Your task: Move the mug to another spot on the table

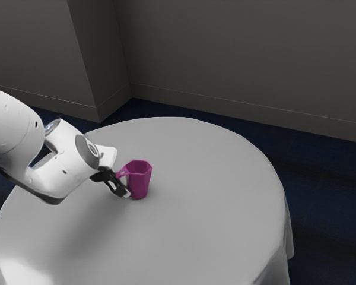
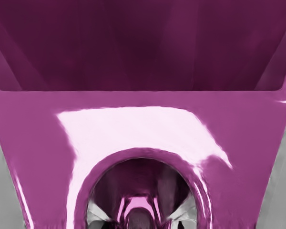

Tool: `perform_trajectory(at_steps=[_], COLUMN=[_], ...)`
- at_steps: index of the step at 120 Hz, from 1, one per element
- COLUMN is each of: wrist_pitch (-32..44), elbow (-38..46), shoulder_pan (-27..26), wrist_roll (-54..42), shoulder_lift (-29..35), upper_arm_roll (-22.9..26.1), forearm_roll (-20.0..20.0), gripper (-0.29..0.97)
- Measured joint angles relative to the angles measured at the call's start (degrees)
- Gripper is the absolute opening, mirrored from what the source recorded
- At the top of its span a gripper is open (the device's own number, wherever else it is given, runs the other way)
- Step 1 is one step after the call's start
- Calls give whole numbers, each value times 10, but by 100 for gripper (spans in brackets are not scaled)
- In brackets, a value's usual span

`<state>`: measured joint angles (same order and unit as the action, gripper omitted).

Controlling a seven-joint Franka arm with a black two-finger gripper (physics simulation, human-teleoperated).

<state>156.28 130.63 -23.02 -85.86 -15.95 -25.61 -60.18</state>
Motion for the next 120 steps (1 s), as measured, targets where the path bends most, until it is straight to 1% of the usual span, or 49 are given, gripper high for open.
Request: perform_trajectory(at_steps=[6,12,18,24,32,42,46,59,73,83,93,107,120], wrist_pitch=[-3,-5,-7,-8,-11,-33,-45,-97,-157,-212,-274,-349,-403], elbow=[7,12,15,24,38,43,44,44,31,-17,-87,-192,-253], shoulder_pan=[-4,-5,-6,-9,-16,-19,-19,-20,-18,-20,-29,-39,-41], wrist_roll=[13,33,57,84,129,201,230,328,427,489,543,599,637], shoulder_lift=[5,8,10,18,37,81,96,150,193,207,201,162,148], upper_arm_roll=[-2,-5,-15,-29,-43,-47,-48,-50,-48,-45,-44,-43,-34], forearm_roll=[4,21,48,86,164,291,332,450,537,582,609,623,625], gripper=[27,35,42,47,52,57,58,61,63,64,65,65,66])
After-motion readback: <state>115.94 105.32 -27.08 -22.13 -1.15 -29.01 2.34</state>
